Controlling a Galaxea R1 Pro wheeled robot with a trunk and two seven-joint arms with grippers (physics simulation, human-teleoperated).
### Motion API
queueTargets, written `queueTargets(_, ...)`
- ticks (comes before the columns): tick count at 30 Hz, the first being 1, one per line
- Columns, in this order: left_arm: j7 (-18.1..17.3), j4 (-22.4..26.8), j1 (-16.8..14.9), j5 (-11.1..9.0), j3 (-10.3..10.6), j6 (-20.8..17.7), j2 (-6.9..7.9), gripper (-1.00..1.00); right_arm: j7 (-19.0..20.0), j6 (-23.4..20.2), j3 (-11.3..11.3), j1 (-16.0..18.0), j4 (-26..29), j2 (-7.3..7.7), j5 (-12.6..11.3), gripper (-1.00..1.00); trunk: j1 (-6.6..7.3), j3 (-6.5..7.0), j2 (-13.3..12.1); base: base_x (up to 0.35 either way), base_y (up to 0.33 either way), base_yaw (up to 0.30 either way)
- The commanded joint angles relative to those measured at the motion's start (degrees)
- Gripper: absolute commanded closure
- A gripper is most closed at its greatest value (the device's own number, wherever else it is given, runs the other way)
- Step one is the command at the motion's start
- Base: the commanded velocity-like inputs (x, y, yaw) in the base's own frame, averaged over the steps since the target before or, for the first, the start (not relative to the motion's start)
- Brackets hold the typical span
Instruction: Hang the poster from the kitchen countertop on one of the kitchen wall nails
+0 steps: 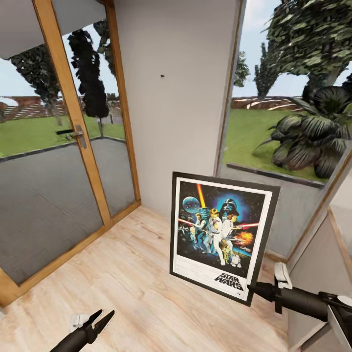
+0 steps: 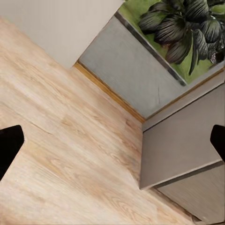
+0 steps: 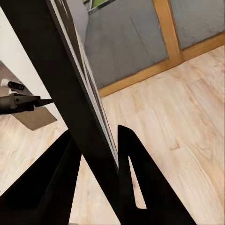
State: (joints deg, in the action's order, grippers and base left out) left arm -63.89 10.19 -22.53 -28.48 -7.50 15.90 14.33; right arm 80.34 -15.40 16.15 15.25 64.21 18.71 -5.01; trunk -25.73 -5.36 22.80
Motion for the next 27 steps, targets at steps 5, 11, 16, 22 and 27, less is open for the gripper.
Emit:
queueTargets(5, -0.18, -0.08, -0.1, 0.17, -0.24, 0.27, 0.0, -1.0, 0.25, -0.68, 0.09, 0.04, 0.03, 0.01, -0.17, 1.0, -0.06, -0.13, 0.12, 0.201, 0.316, 0.023)
queueTargets(11, -0.18, -0.08, -0.07, 0.17, -0.24, 0.27, -0.01, -1.0, 0.25, -0.58, 0.11, -0.01, 0.03, -0.06, -0.17, 1.0, -0.06, -0.13, 0.12, 0.201, 0.316, 0.001)
queueTargets(16, -0.18, -0.08, -0.1, 0.17, -0.24, 0.27, -0.01, -1.0, 0.25, -0.52, 0.13, -0.04, 0.03, -0.52, -0.17, 1.0, -0.06, -0.13, 0.12, 0.201, 0.316, 0.0)
queueTargets(22, -0.18, -0.08, -0.07, 0.17, -0.24, 0.24, -0.02, -1.0, 0.25, -0.51, 0.12, -0.05, 0.03, -0.64, -0.17, 1.0, -0.06, -0.04, 0.12, 0.201, 0.316, 0.0)
queueTargets(27, -0.18, -0.08, -0.07, 0.17, -0.24, 0.22, -0.02, -1.0, 0.25, -0.5, 0.11, -0.05, 0.03, -0.67, -0.17, 1.0, -0.06, 0.3, 0.12, 0.201, 0.316, 0.0)
